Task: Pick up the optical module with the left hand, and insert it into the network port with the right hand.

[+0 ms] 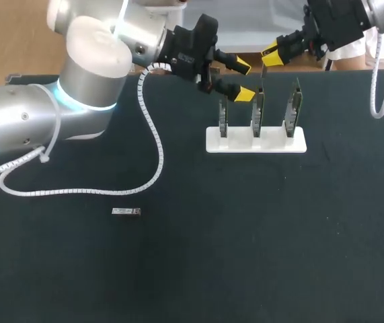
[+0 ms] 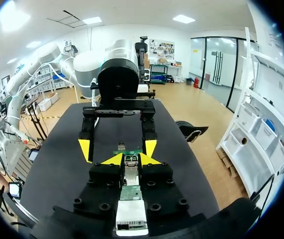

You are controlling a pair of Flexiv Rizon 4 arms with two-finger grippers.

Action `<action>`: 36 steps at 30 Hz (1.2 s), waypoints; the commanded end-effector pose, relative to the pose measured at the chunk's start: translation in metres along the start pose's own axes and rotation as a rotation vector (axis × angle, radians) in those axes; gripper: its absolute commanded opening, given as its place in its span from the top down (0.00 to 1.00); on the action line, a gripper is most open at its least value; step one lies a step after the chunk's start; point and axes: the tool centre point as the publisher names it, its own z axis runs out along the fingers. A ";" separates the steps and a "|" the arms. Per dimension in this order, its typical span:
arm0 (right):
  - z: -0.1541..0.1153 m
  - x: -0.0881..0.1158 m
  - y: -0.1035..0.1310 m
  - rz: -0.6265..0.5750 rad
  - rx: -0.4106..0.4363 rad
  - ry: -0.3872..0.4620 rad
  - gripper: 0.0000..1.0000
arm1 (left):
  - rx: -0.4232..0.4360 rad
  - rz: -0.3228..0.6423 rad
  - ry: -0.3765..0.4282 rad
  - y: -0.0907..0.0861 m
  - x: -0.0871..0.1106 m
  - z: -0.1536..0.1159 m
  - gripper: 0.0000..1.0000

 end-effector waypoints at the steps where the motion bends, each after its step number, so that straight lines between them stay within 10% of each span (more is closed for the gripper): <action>1: 0.000 0.000 -0.003 0.001 -0.005 -0.001 1.00 | 0.020 -0.008 0.019 0.009 -0.002 0.003 0.00; 36: 0.001 0.000 0.001 -0.006 -0.014 -0.001 1.00 | 0.055 -0.013 0.054 -0.003 0.003 0.005 0.00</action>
